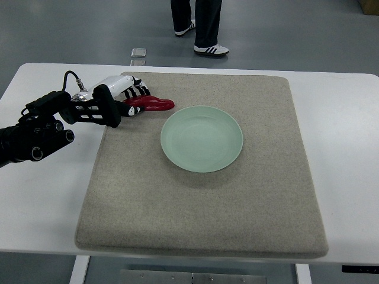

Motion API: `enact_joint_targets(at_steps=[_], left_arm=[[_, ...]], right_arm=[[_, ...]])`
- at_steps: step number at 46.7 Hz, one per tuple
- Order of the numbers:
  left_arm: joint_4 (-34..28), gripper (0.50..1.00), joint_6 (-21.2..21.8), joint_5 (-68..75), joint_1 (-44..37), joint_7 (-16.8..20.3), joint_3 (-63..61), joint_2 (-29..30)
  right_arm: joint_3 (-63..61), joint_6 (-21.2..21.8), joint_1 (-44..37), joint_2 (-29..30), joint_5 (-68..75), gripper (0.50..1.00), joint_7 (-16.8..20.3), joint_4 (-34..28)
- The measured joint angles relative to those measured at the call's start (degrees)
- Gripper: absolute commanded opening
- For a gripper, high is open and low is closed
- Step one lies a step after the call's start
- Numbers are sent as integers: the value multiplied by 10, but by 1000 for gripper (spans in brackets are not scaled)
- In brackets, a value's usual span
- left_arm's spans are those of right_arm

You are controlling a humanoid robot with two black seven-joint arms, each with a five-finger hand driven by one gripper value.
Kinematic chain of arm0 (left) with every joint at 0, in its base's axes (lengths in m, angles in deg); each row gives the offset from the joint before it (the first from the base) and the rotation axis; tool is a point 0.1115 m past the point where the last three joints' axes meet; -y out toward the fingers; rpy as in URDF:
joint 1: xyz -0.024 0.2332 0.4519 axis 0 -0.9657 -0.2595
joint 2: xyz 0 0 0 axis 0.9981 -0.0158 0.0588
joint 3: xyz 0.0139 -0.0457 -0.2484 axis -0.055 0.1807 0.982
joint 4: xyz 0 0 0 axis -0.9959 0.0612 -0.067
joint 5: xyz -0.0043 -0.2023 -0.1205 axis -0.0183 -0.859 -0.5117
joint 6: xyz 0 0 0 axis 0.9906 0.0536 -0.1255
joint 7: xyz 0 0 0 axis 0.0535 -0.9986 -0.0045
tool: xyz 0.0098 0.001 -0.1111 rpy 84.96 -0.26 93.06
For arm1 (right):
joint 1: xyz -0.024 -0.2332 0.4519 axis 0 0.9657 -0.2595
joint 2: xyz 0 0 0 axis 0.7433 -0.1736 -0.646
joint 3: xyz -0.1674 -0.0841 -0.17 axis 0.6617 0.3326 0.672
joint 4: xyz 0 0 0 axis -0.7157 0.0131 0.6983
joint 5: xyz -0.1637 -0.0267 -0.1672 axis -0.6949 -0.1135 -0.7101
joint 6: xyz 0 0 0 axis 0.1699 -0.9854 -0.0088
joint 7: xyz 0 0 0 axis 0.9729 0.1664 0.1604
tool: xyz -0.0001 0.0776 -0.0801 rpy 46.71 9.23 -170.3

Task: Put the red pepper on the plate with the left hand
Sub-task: 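Close the left hand fingers around the red chili pepper, then lift the pepper with the left hand and carry it over the plate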

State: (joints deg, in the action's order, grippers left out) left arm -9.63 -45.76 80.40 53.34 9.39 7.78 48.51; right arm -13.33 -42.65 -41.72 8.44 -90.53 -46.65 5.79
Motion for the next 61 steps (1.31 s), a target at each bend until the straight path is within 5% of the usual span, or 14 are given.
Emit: enact_joint_targets(at_steps=[19, 34, 61], left_arm=[[15, 500, 31, 6, 23, 51, 5, 3], [110, 500, 29, 21, 39, 117, 5, 3], [146, 500, 15, 142, 32, 119, -16, -21]], right_arm=[[0, 0, 0, 0, 0, 932, 0, 0], [0, 0, 0, 0, 0, 932, 0, 0], [0, 0, 0, 0, 0, 932, 0, 0]])
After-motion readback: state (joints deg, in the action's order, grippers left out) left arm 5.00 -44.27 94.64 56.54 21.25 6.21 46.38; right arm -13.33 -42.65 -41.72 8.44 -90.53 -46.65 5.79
